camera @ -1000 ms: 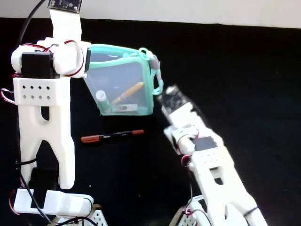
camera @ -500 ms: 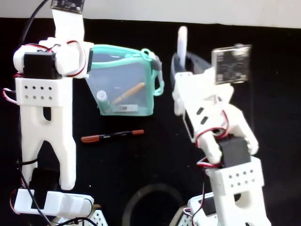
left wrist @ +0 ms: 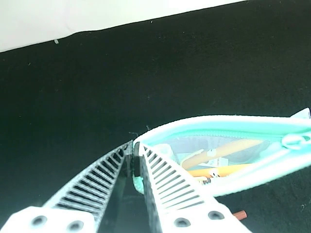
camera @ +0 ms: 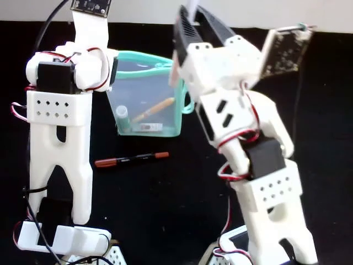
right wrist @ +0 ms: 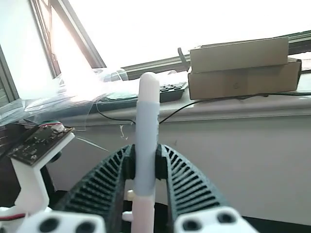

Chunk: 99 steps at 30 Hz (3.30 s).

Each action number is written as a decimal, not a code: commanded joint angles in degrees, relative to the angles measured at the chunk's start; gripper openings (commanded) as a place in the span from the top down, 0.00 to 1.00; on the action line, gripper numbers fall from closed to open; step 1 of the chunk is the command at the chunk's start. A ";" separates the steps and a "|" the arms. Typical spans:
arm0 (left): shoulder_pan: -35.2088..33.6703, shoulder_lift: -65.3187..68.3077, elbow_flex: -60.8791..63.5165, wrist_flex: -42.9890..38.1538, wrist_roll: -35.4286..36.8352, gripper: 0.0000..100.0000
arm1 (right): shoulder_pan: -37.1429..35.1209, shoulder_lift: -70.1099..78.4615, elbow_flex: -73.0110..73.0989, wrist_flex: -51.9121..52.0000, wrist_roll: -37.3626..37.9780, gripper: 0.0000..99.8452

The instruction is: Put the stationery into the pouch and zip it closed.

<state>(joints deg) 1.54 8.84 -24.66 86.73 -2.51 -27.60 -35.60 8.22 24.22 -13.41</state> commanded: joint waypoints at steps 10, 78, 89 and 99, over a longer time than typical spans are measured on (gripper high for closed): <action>1.89 6.99 5.32 0.70 0.18 0.99 | -4.79 11.38 -2.77 -17.63 -0.26 0.99; -3.03 6.99 5.14 -1.41 0.44 0.99 | -9.98 17.01 3.65 -25.45 10.99 0.99; -3.12 6.99 5.14 -1.41 0.44 0.99 | -10.33 8.57 18.86 -25.45 11.16 0.99; -3.12 6.99 5.23 -1.41 0.44 0.99 | -13.23 3.65 26.86 -25.45 11.34 0.96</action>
<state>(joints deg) -1.19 9.45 -24.22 84.53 -2.51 -40.09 -29.54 35.03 -1.45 -2.86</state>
